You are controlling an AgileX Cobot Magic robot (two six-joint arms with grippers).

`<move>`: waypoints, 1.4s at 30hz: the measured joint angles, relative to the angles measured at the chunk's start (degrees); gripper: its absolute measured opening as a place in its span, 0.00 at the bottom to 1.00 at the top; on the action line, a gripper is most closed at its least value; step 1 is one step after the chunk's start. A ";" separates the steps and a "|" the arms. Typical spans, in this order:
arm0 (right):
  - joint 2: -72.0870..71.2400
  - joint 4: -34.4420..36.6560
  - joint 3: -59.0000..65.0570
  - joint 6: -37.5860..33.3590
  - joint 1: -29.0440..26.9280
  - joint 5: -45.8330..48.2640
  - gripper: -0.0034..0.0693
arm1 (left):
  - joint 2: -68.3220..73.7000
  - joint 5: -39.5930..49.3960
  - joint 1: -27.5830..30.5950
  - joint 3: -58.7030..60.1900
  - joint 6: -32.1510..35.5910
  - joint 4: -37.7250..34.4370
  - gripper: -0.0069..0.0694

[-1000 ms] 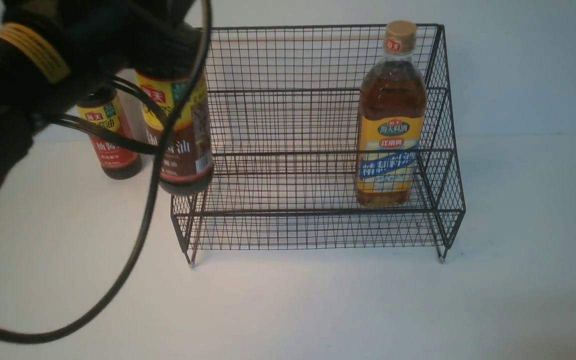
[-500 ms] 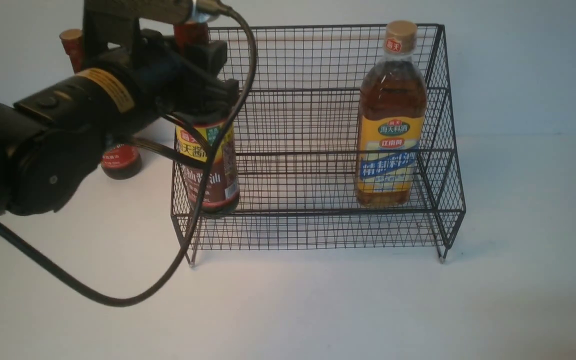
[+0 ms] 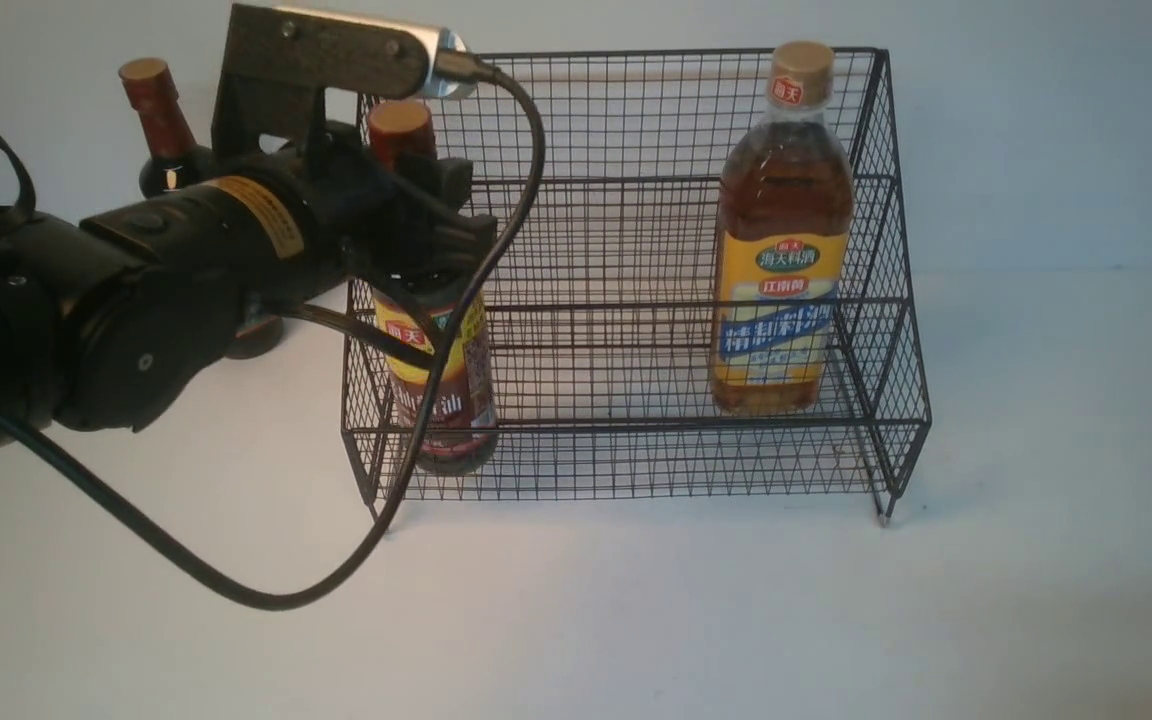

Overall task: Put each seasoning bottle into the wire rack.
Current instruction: Use the left arm to put the condiment bottle back on the shelf

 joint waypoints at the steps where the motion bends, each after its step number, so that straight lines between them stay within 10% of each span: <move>1: 0.00 0.00 0.00 0.00 0.00 0.00 0.03 | 0.09 0.14 0.00 0.00 0.00 0.00 0.43; 20: 0.00 0.00 0.00 0.00 0.00 0.00 0.03 | 0.35 3.13 0.00 -0.18 -1.73 0.17 0.43; 30: 0.00 0.00 0.00 0.00 0.00 0.00 0.03 | 0.29 2.70 0.00 -0.62 -1.91 0.17 0.65; 42: 0.00 0.00 0.00 0.00 0.00 0.00 0.03 | -4.47 2.73 0.00 -1.08 -1.84 0.17 0.68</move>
